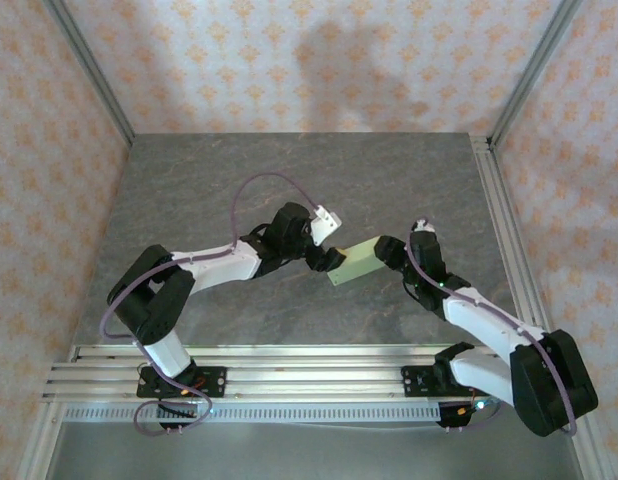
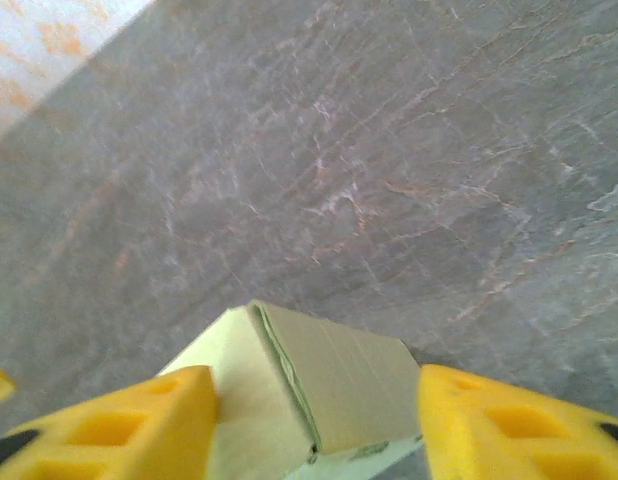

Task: Fold the paper box

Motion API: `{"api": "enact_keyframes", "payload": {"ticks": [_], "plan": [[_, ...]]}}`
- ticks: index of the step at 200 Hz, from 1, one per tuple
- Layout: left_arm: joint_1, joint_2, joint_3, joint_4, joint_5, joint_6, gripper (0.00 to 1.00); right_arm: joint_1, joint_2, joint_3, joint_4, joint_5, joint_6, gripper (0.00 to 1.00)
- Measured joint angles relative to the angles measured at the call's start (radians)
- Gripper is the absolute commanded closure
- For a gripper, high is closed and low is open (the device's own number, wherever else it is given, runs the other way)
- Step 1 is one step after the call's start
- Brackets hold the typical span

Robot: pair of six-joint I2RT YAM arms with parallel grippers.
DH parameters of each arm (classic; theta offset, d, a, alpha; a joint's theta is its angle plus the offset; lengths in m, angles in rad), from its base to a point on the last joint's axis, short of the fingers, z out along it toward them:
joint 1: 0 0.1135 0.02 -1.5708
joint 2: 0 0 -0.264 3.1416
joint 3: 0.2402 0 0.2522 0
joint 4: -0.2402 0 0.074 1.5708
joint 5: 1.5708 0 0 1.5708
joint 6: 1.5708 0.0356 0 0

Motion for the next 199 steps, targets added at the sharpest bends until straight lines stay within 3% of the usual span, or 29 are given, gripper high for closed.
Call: {"api": "enact_keyframes", "payload": {"ticks": [12, 33, 127, 177, 199], "plan": [[-0.011, 0.0, 0.016, -0.031, -0.001, -0.012, 0.16, 0.001, -0.002, 0.026, -0.058, -0.008, 0.012, 0.23], [-0.027, 0.0, 0.028, -0.056, -0.003, -0.031, 0.13, 0.001, -0.018, 0.072, -0.15, -0.01, 0.039, 0.19], [-0.076, 0.0, 0.077, -0.162, 0.007, -0.028, 0.15, -0.033, -0.05, 0.146, -0.327, 0.031, 0.103, 0.18], [-0.085, 0.011, 0.079, -0.217, 0.005, 0.021, 0.33, -0.033, -0.019, 0.142, -0.325, 0.031, 0.109, 0.2], [-0.095, 0.029, 0.08, -0.248, -0.02, 0.055, 0.36, -0.033, -0.019, 0.142, -0.324, 0.03, 0.109, 0.2]]}}
